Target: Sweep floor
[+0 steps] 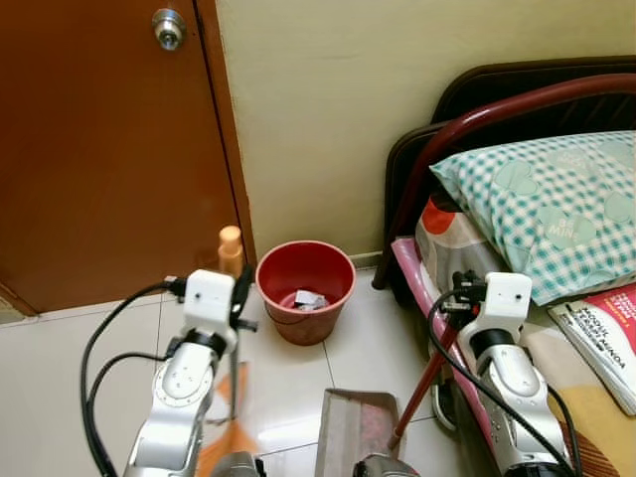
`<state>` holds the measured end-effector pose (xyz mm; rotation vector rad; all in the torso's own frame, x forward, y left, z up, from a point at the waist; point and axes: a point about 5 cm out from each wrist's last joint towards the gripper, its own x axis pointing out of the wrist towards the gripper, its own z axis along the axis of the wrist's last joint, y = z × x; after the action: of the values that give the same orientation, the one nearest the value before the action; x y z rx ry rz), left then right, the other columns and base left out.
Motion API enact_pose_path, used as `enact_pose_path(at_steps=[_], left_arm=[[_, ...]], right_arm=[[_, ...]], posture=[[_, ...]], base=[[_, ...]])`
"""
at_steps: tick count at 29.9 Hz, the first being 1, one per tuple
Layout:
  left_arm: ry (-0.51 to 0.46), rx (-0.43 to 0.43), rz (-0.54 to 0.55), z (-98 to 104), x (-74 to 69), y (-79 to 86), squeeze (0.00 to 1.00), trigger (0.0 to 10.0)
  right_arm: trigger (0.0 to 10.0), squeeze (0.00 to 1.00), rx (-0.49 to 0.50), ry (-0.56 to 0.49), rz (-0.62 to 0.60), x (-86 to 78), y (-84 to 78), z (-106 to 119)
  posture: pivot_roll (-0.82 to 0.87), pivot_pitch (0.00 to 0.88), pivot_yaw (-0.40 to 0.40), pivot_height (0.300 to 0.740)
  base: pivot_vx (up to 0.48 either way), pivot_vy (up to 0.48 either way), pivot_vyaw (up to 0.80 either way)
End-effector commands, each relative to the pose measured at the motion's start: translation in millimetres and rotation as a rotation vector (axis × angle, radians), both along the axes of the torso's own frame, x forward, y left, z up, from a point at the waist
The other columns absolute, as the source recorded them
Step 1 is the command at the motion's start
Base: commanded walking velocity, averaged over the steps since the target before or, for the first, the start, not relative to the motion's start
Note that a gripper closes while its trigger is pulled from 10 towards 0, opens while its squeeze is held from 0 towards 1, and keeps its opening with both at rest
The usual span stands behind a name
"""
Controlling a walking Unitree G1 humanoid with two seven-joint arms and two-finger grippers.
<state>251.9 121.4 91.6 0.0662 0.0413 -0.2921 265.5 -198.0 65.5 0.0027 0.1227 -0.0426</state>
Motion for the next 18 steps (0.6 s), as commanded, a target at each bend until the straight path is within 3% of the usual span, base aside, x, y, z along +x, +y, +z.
enact_pose_path(at_steps=[1, 10, 12, 18], left_arm=[[-0.032, -0.045, -0.064, 13.5, 2.2, -11.4, 0.00, 10.0], [-0.021, -0.067, -0.254, 35.9, 3.5, -32.3, 0.00, 10.0], [-0.039, -0.083, -0.293, 52.0, 7.6, -35.5, 0.00, 10.0], [-0.070, -0.128, -0.310, 74.4, 13.7, -34.4, 0.00, 10.0]], right_arm=[[10.0, 0.00, -0.021, -0.044, 0.016, 6.5, 1.9, 8.0], [10.0, 0.00, -0.101, -0.040, -0.013, 27.8, 5.9, 8.0], [10.0, 0.00, -0.132, -0.050, -0.002, 32.7, 10.4, 9.4], [10.0, 0.00, -0.131, -0.042, 0.001, 35.9, 12.8, 7.3]], posture=[[-0.02, 0.059, -0.041, 0.740], [-0.01, 0.076, -0.030, 0.740], [-0.01, 0.081, -0.032, 0.740], [0.00, 0.083, -0.033, 0.740]], base=[[0.000, 0.000, 0.00], [0.000, 0.000, 0.00], [0.000, 0.000, 0.00], [0.000, 0.000, 0.00]])
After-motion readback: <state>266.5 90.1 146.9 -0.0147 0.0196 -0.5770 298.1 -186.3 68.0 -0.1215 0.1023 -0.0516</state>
